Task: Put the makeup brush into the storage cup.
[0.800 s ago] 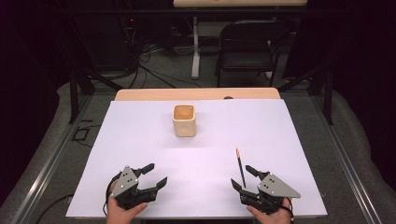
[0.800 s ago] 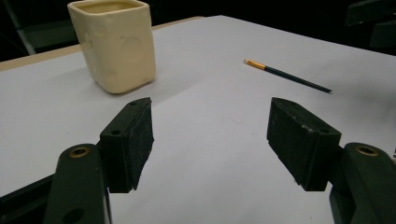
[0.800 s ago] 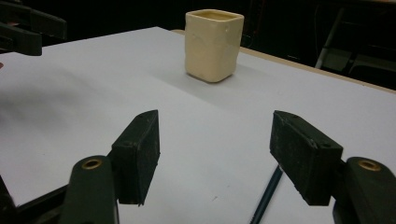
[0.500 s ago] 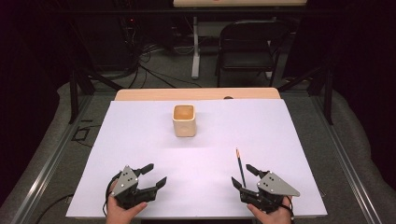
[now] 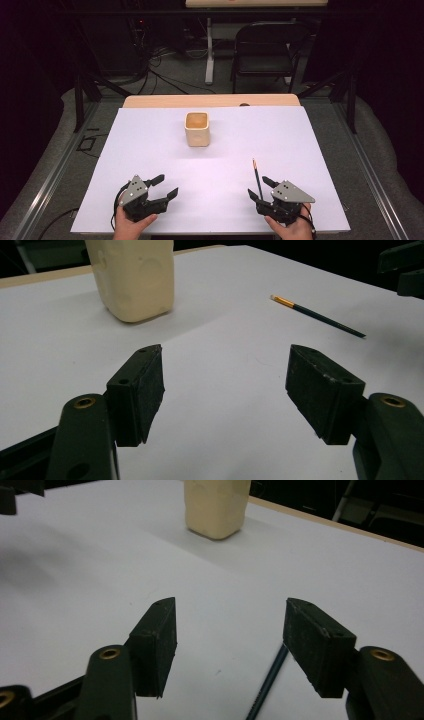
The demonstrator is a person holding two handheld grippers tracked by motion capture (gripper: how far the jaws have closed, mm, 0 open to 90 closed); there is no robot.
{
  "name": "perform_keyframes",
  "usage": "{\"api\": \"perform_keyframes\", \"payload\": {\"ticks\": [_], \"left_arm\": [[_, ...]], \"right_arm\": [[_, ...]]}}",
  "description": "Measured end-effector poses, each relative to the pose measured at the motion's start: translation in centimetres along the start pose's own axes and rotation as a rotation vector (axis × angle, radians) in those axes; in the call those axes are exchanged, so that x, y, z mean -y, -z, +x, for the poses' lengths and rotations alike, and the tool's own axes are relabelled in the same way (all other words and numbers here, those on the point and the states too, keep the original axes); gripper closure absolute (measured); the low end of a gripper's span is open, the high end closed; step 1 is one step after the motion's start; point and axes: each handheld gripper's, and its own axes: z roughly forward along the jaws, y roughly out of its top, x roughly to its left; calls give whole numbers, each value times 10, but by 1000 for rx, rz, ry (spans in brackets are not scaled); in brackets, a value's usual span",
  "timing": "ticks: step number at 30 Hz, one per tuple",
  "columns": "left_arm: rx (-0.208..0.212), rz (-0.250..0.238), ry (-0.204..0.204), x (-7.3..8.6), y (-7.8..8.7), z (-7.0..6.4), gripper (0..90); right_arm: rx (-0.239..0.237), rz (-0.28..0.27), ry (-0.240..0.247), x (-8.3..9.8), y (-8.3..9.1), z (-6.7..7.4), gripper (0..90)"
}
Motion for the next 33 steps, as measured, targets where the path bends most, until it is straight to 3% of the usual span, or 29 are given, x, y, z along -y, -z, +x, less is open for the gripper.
{"api": "perform_keyframes", "payload": {"ticks": [7, 11, 15, 18, 23, 33], "left_arm": [[-11, 15, 14, 2, 0, 2, 316], [-16, 32, 14, 2, 0, 1, 322], [-13, 46, 14, 3, -3, -1, 321], [-1, 49, 41, 3, -4, -1, 317], [-14, 48, 36, 2, -5, -3, 308], [-22, 63, 7, 0, -9, -4, 308]], "right_arm": [[25, 61, 14, -8, 1, -5, 395], [27, 104, -52, -11, 1, -13, 420], [34, 156, -46, -14, -1, -15, 437], [36, 200, -56, -20, -3, -17, 455], [43, 226, -54, -26, -4, -15, 461], [39, 330, -72, -33, -10, -16, 454]]}}
